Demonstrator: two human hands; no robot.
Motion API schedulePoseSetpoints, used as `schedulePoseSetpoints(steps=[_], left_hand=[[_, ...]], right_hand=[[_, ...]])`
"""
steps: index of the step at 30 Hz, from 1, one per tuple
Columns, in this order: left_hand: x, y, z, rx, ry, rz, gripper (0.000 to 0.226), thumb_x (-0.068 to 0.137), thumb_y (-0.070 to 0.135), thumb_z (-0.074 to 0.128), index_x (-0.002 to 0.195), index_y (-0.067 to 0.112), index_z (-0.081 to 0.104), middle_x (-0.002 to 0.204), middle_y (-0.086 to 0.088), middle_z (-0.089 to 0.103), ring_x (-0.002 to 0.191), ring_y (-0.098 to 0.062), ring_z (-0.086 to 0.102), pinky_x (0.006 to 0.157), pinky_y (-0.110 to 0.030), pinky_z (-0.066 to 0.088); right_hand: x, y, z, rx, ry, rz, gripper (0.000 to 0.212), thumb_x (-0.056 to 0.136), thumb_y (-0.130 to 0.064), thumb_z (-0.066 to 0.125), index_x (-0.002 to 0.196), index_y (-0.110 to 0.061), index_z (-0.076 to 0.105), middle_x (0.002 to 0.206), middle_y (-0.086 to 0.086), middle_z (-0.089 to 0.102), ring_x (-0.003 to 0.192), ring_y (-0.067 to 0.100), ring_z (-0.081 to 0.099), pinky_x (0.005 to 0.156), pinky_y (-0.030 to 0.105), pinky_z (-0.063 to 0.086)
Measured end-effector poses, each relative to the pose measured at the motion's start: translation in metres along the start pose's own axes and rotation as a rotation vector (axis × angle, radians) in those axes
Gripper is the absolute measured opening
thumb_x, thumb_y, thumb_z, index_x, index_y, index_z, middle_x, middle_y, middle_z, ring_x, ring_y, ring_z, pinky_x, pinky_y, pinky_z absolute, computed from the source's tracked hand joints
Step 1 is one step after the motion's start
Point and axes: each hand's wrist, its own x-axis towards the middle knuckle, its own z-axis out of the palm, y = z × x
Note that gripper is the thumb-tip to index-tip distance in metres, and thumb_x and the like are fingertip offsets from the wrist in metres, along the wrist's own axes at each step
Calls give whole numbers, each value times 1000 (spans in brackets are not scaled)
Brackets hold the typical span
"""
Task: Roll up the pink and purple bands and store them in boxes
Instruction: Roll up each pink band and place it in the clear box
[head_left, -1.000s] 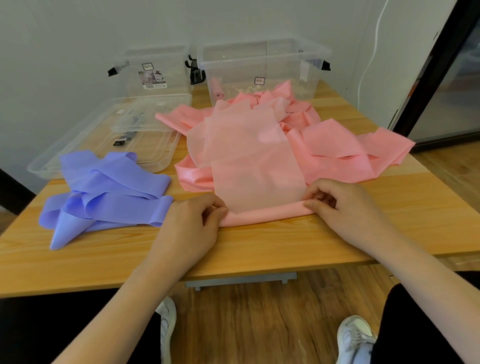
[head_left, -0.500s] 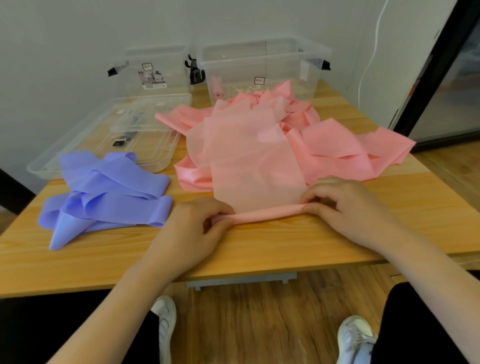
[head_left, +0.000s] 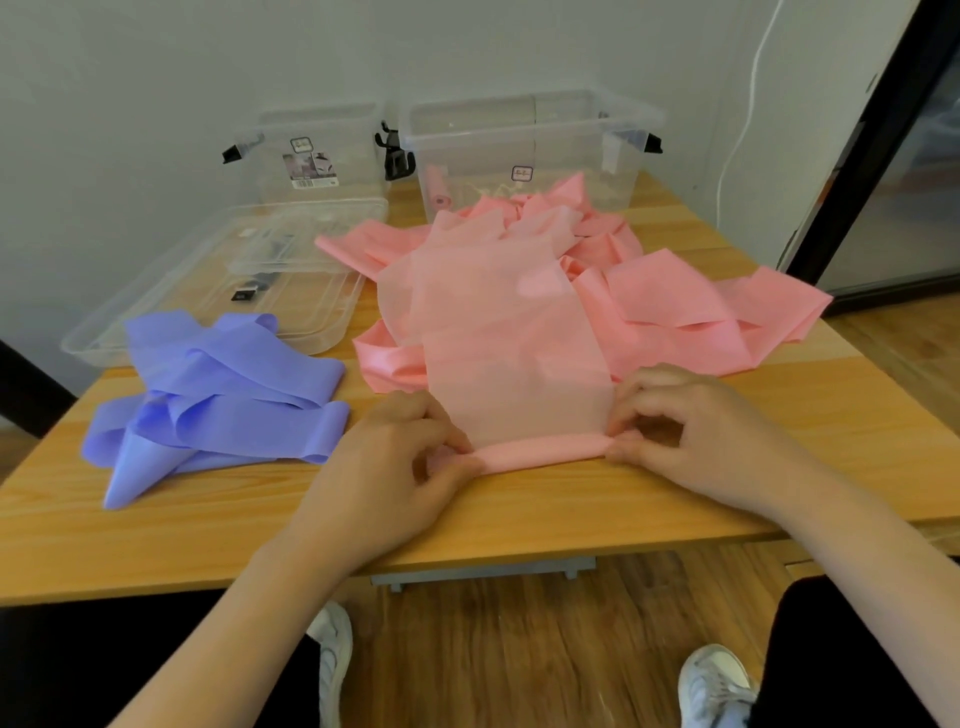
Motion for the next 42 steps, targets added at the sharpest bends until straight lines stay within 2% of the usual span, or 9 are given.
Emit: schedulePoseSetpoints(steps=[6, 9, 12, 16, 19, 24, 28, 37, 42], left_hand=[[3, -2, 1, -42, 26, -14, 24, 82, 32, 57, 93, 17, 71, 79, 21, 60, 80, 13, 52, 70, -2, 36], [2, -1, 4, -44, 86, -46, 16, 84, 21, 62, 98, 19, 68, 78, 24, 55, 82, 10, 52, 71, -2, 36], [3, -2, 5, -8, 71, -25, 17, 79, 29, 58, 90, 21, 67, 84, 16, 54, 77, 1, 51, 67, -6, 38], [3, -2, 2, 3, 16, -47, 20, 76, 40, 61, 89, 27, 68, 93, 15, 52, 82, -4, 49, 69, -8, 38], [3, -2, -1, -20, 9, -25, 19, 79, 30, 66, 94, 20, 71, 88, 18, 56, 86, 7, 50, 73, -3, 35], [3, 4, -1, -73, 95, -120, 20, 84, 9, 64, 100, 20, 69, 79, 28, 54, 81, 20, 50, 71, 2, 34], [3, 4, -1, -56, 135, -142, 19, 83, 1, 63, 94, 14, 70, 77, 29, 53, 77, 23, 49, 69, 4, 32], [1, 6, -7, -101, 120, -290, 18, 81, 10, 67, 92, 24, 68, 74, 19, 59, 72, 11, 52, 66, 0, 35], [3, 8, -13, -206, 102, -375, 21, 79, 9, 70, 86, 28, 66, 78, 17, 65, 75, 2, 59, 66, 0, 38]], right_hand=[[0, -2, 5, 30, 49, 59, 15, 84, -19, 64, 81, -33, 61, 84, -17, 61, 85, -2, 54, 75, 8, 37], [0, -4, 10, 14, 118, 112, 9, 82, -20, 66, 81, -26, 60, 81, -13, 61, 78, -1, 53, 70, 11, 39], [1, -4, 12, -25, 148, 102, 11, 78, -18, 69, 75, -22, 59, 79, -8, 57, 76, 4, 51, 68, 19, 40], [2, -2, 5, -34, 97, 66, 10, 71, -27, 74, 76, -21, 67, 80, -9, 57, 79, 4, 51, 71, 17, 39], [1, -1, 3, -46, 65, 65, 9, 74, -23, 72, 82, -23, 68, 85, -11, 59, 82, 2, 51, 75, 19, 41], [0, -3, 6, 10, 119, 125, 10, 84, -17, 63, 87, -26, 65, 82, -17, 60, 77, -8, 52, 70, 2, 34], [1, -4, 10, 25, 187, 195, 13, 79, -17, 69, 78, -26, 60, 71, -14, 56, 73, -3, 51, 63, 5, 36], [1, -1, 3, 133, 196, 317, 17, 71, -20, 76, 83, -28, 68, 74, -15, 61, 70, 0, 54, 65, 3, 37], [2, 4, -8, 242, 113, 349, 30, 68, -5, 77, 86, -28, 69, 76, -11, 66, 66, -6, 57, 67, 2, 41]])
